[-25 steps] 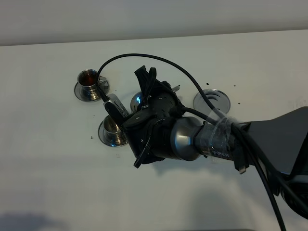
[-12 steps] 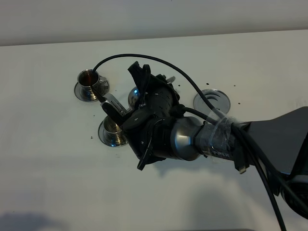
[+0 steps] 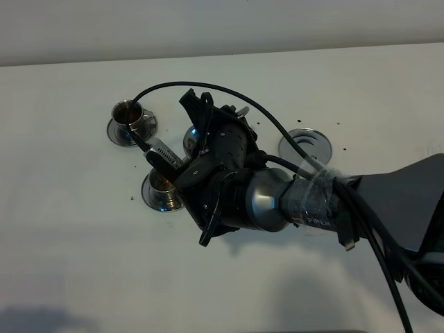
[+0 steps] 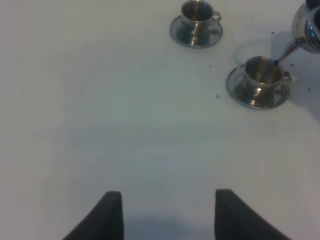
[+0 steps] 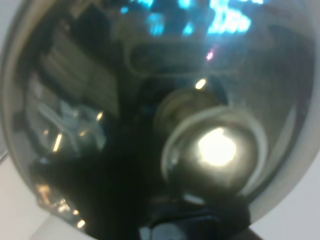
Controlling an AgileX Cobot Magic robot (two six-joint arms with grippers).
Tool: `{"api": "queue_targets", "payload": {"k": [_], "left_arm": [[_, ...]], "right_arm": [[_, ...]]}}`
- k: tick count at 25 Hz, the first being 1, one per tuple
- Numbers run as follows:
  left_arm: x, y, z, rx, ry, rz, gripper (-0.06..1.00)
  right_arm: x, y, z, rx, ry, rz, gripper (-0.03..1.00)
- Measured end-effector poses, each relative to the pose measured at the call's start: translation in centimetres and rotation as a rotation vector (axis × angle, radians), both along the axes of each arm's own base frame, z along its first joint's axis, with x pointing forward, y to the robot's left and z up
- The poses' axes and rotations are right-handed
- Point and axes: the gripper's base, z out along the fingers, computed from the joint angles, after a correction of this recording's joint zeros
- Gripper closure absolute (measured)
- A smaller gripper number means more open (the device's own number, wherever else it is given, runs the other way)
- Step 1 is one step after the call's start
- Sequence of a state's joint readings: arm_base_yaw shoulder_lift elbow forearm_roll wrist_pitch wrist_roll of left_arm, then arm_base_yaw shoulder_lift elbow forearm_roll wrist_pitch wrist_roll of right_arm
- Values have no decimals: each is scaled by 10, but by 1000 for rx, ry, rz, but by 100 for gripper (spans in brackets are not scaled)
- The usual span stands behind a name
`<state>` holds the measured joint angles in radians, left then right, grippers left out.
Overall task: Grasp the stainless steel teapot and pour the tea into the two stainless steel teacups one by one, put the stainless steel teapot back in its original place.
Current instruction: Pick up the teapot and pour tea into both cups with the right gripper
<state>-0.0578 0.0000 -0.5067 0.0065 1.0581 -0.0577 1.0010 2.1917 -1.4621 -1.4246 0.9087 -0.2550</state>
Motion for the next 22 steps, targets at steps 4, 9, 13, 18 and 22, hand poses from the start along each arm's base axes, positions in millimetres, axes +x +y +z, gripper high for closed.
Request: {"api": "queue_targets", "payload": {"k": [4,9,13,18,22], "left_arm": [[0,0,0,0,0,0,49],[0,0,0,0,0,0,49],[0,0,0,0,0,0,49],[0,0,0,0,0,0,49],[0,0,0,2,0,-1,49]], "right_arm": [[1,1,1,-10,-15,15,79],[2,2,3,-26,-34,34,79],[2,2,4,-46,-42,50,79],[3,4,5,-58,-58,76,79],[3,5,6,-64,-69,95,79]]}}
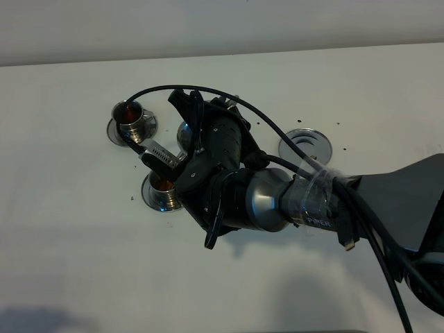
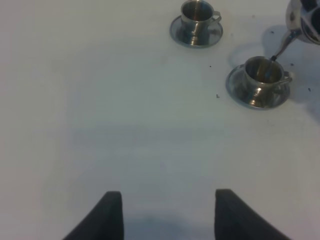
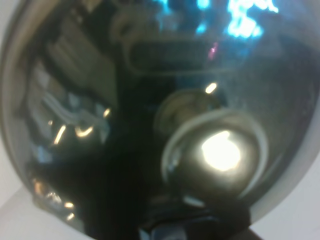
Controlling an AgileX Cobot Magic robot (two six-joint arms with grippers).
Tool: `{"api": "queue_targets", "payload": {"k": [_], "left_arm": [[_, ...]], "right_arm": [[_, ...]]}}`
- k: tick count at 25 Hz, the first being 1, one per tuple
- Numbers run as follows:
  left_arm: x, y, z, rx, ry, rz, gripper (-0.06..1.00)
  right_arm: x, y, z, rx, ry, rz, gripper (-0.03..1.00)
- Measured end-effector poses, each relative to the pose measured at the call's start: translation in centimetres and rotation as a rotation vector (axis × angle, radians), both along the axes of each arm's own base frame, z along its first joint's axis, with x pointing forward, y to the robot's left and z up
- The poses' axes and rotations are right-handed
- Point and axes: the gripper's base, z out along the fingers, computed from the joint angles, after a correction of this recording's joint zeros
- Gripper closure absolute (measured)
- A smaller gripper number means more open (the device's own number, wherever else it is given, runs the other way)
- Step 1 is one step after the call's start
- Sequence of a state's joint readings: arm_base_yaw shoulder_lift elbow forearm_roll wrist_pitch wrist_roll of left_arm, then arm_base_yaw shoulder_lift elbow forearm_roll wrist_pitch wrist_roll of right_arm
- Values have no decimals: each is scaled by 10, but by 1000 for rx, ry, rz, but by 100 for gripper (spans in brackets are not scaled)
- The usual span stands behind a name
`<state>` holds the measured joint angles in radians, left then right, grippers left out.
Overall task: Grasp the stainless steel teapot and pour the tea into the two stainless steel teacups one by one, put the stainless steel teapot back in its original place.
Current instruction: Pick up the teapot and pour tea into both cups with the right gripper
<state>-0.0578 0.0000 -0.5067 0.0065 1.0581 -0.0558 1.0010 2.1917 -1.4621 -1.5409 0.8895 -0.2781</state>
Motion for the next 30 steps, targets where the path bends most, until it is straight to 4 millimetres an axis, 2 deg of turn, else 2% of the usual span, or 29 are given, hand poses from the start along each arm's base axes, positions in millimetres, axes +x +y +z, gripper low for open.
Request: {"api": "queue_targets", "payload": {"k": [30], "left_arm": [[0,0,0,-1,0,1,49]], "right_arm": [[2,5,5,-71,-61,90,79]]}}
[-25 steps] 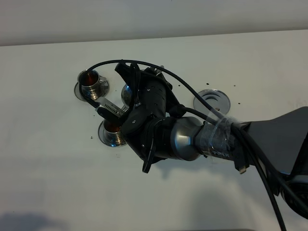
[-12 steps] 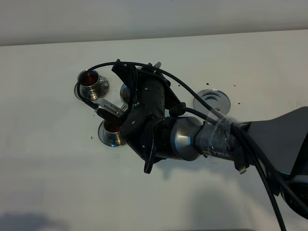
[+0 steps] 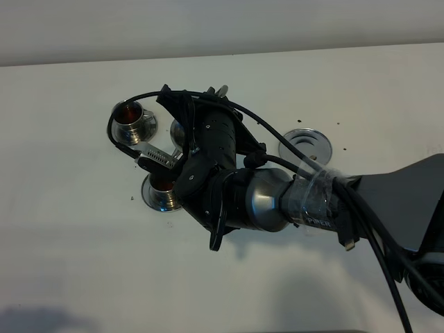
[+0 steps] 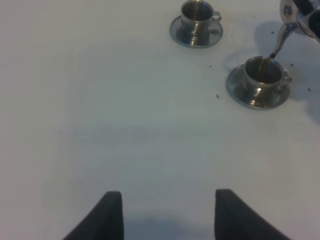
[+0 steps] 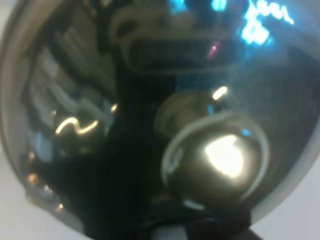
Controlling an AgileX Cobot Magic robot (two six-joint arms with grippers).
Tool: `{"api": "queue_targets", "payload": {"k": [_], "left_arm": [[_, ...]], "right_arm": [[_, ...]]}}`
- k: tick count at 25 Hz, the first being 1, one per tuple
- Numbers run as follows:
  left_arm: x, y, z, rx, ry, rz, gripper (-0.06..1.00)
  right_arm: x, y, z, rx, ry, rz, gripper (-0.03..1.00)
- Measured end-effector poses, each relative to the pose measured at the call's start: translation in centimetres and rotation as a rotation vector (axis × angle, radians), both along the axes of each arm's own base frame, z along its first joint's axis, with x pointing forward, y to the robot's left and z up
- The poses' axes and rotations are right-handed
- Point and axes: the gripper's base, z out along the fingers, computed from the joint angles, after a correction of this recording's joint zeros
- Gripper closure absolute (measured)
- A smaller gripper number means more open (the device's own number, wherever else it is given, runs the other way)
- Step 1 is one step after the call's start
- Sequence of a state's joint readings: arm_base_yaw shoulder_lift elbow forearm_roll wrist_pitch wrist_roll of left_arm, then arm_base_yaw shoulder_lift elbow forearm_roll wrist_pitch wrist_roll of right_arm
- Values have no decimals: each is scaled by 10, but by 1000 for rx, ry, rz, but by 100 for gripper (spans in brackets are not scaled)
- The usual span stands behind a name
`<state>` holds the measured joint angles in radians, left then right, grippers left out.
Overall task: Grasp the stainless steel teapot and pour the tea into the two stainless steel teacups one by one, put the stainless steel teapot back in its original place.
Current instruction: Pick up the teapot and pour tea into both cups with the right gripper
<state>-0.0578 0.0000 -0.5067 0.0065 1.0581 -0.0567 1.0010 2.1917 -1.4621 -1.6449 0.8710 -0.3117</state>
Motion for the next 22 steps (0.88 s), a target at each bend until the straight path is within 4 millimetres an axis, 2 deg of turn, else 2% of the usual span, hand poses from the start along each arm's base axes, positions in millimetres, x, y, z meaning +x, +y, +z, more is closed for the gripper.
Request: {"api": "queue_targets", "payload": {"k": [22], "left_arm": [[0,0,0,-1,0,1,49]], "right_arm": [[1,2,0,-52,-25,45,79]]}}
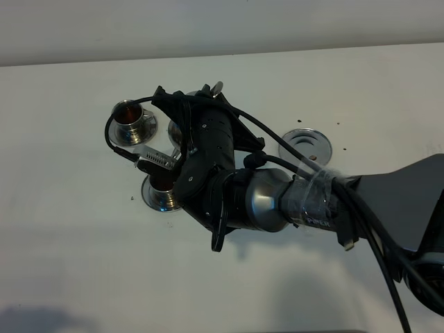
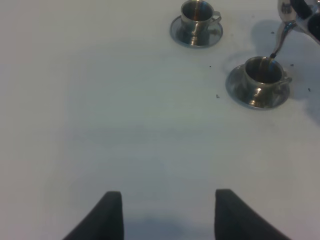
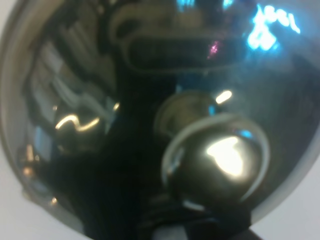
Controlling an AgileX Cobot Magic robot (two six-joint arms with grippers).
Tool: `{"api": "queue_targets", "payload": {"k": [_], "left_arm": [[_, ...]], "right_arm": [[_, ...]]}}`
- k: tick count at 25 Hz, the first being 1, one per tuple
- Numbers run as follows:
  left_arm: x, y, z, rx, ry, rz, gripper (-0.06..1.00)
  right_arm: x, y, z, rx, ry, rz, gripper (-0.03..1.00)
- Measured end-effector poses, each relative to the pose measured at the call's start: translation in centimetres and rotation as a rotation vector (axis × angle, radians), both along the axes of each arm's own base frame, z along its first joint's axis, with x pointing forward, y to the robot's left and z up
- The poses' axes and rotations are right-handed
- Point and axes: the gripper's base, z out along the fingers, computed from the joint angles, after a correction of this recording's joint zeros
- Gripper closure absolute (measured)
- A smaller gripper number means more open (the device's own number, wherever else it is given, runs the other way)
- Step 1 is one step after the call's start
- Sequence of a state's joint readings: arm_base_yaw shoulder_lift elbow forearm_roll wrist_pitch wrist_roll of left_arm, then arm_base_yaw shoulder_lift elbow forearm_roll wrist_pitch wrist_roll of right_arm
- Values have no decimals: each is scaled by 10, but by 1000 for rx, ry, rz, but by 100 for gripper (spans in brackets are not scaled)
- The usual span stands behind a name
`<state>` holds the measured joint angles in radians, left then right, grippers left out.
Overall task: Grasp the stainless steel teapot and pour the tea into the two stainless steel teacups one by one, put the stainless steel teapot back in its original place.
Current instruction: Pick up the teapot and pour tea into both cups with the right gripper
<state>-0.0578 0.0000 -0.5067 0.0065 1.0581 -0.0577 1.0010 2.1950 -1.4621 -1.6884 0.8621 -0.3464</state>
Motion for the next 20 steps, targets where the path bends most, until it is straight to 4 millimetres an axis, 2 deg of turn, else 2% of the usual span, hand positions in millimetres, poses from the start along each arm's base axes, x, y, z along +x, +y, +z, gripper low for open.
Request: {"api": "queue_targets", "payload": {"k": [20], "left_arm": [[0,0,0,0,0,0,49]], "right_arm": [[0,2,1,-50,-23,39,79]]}}
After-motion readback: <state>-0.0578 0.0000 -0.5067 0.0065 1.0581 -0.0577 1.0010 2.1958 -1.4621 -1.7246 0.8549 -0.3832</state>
